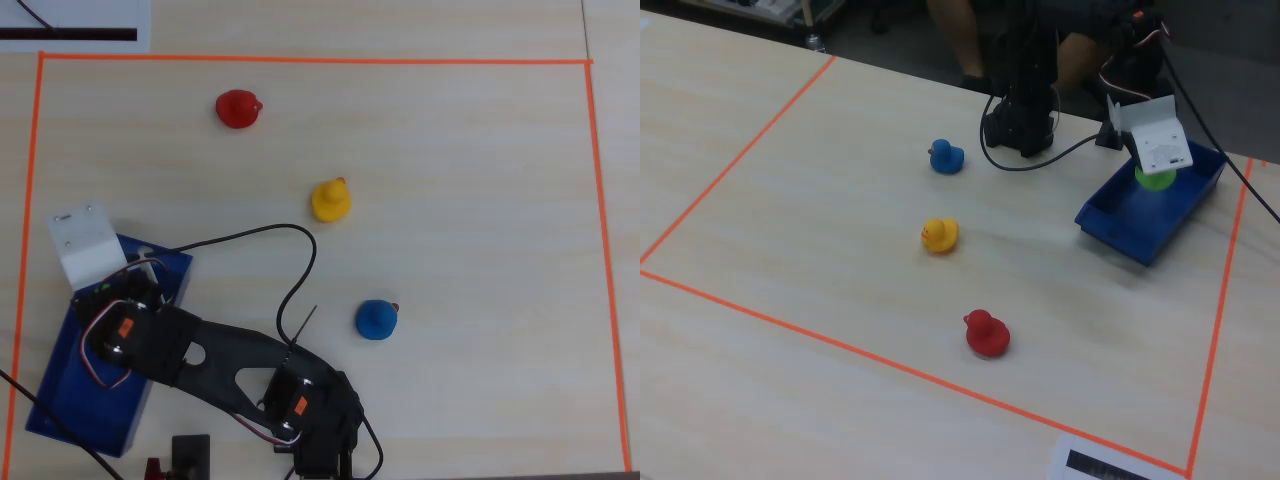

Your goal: Grasp green duck and put it into box.

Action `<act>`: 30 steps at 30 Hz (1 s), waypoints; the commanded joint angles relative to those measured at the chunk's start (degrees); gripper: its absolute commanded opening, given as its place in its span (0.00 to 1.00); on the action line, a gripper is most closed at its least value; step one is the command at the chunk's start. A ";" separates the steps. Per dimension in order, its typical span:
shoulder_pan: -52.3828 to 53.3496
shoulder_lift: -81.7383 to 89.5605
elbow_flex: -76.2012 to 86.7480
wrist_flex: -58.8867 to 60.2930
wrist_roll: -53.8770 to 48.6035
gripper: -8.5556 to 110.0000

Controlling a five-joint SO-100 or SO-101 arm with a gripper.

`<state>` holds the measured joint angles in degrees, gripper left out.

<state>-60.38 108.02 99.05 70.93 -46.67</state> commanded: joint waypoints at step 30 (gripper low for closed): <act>25.58 22.24 23.64 -39.64 -11.51 0.07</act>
<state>-37.71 122.17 115.75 40.78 -56.95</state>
